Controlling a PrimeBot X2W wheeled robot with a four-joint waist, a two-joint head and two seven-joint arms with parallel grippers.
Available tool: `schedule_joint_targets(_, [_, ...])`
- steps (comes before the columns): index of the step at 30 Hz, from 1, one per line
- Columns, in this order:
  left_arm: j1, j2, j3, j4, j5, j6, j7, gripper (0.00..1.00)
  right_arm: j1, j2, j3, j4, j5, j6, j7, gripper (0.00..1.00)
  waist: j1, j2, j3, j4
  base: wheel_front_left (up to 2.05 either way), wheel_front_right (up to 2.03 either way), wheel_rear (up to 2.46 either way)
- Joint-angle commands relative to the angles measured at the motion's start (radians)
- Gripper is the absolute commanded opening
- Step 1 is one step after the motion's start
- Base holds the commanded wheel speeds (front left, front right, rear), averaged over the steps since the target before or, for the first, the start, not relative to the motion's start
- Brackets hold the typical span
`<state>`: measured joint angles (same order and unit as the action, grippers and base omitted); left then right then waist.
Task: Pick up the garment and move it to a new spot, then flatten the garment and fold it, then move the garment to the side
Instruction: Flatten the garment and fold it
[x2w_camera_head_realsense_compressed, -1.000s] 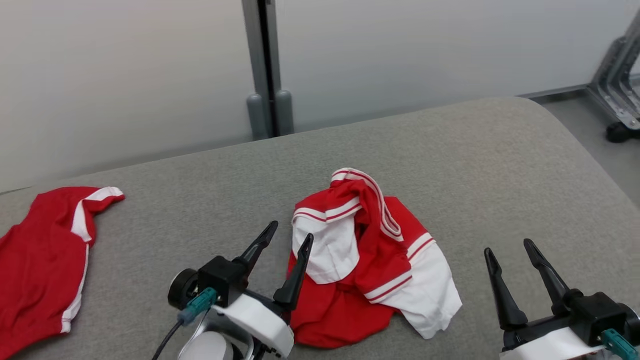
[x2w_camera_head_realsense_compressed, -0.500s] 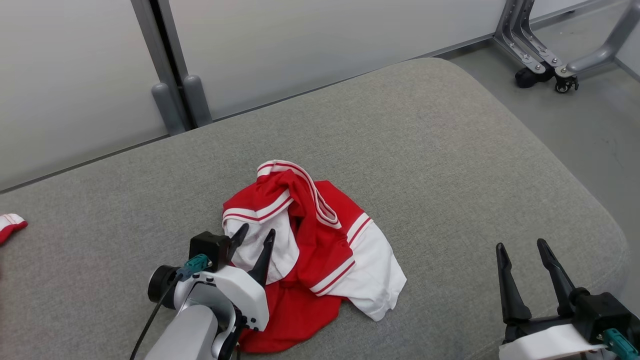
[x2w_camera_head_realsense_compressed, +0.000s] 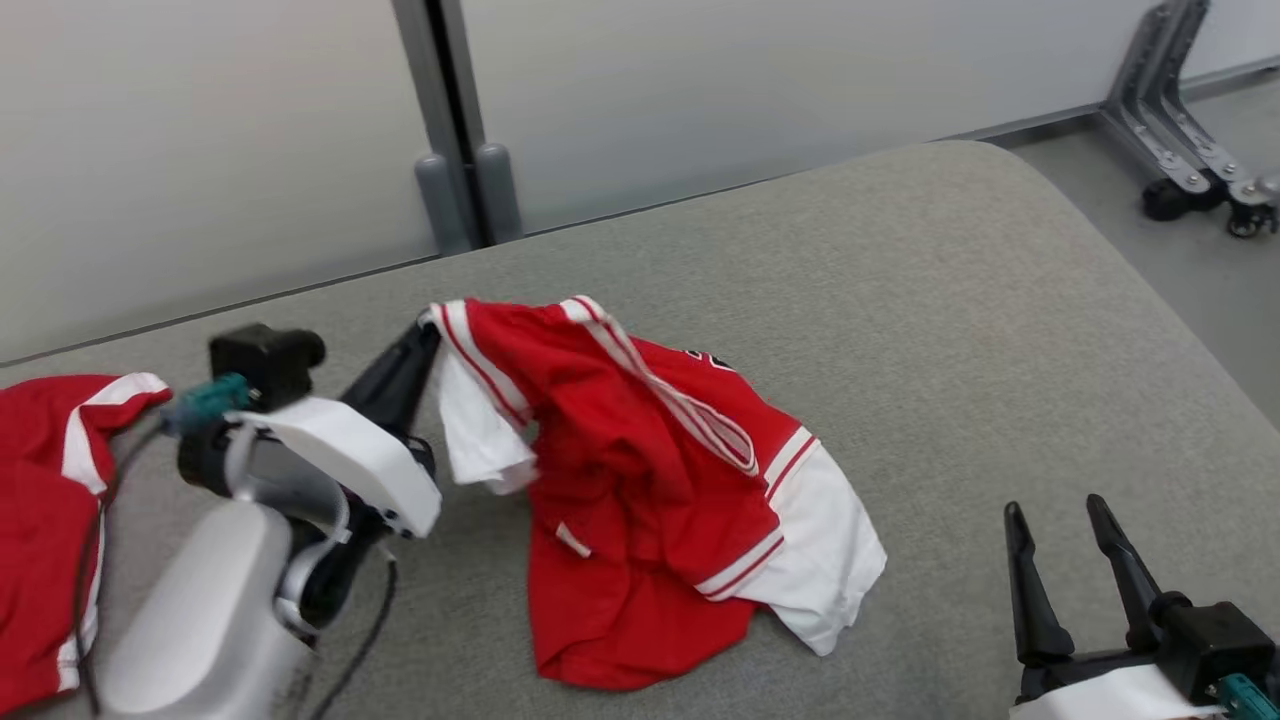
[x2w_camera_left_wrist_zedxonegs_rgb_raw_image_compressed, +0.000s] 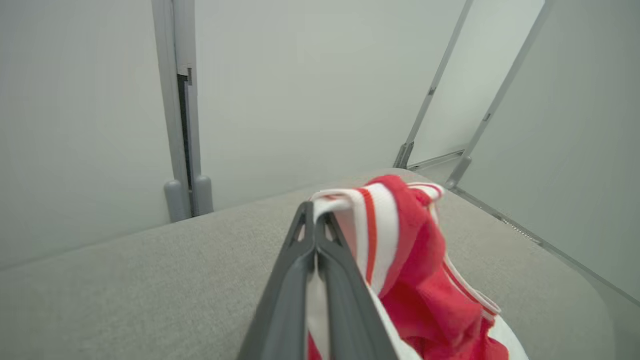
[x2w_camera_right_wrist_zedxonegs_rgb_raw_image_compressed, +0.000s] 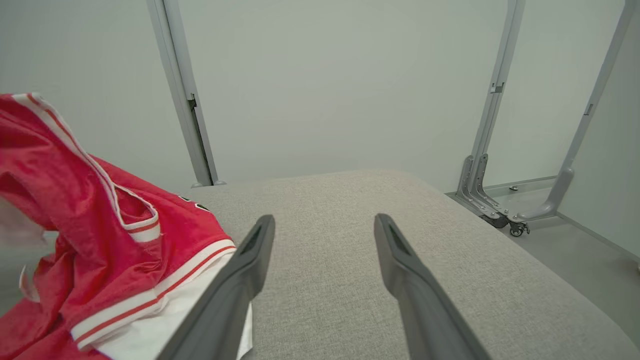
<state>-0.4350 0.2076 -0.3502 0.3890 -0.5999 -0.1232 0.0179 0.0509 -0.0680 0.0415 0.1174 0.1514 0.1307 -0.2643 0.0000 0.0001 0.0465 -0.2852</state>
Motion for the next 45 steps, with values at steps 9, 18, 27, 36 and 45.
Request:
schedule_joint_targets(9, [-0.130, 0.223, 0.107, -0.408, -0.033, 0.092, 0.335, 0.00, -0.042, -0.007, 0.028, 0.001, 0.002, 0.000, 0.000, 1.00, 0.0000, -0.0001, 0.010, 0.076, 0.00, 0.00, 0.00])
schedule_joint_targets(18, [-0.270, 0.295, 0.072, -0.513, 0.071, 0.161, 0.493, 0.00, -0.053, -0.006, 0.028, 0.009, 0.007, 0.000, 0.000, 1.00, 0.0000, -0.0001, 0.016, 0.072, 0.00, 0.00, 0.00])
schedule_joint_targets(27, [0.002, 0.071, -0.123, -0.601, -0.013, 0.223, 0.498, 0.00, -0.054, 0.005, 0.027, 0.017, 0.021, 0.000, 0.000, 1.00, 0.0000, -0.0001, 0.044, 0.028, 0.00, 0.00, 0.00])
schedule_joint_targets(36, [-0.012, -0.148, -0.351, -0.262, -0.059, 0.179, 0.402, 0.00, -0.128, 0.013, 0.073, 0.039, 0.051, 0.000, 0.000, 1.00, 0.0000, -0.0001, 0.124, -0.049, 0.00, 0.00, 0.00])
schedule_joint_targets(45, [-0.166, -0.155, -0.513, -0.133, -0.377, 0.261, 0.201, 0.00, -0.153, 0.015, 0.111, 0.063, 0.087, 0.000, 0.000, 1.00, 0.0000, -0.0001, 0.154, -0.137, 0.00, 0.00, 0.00])
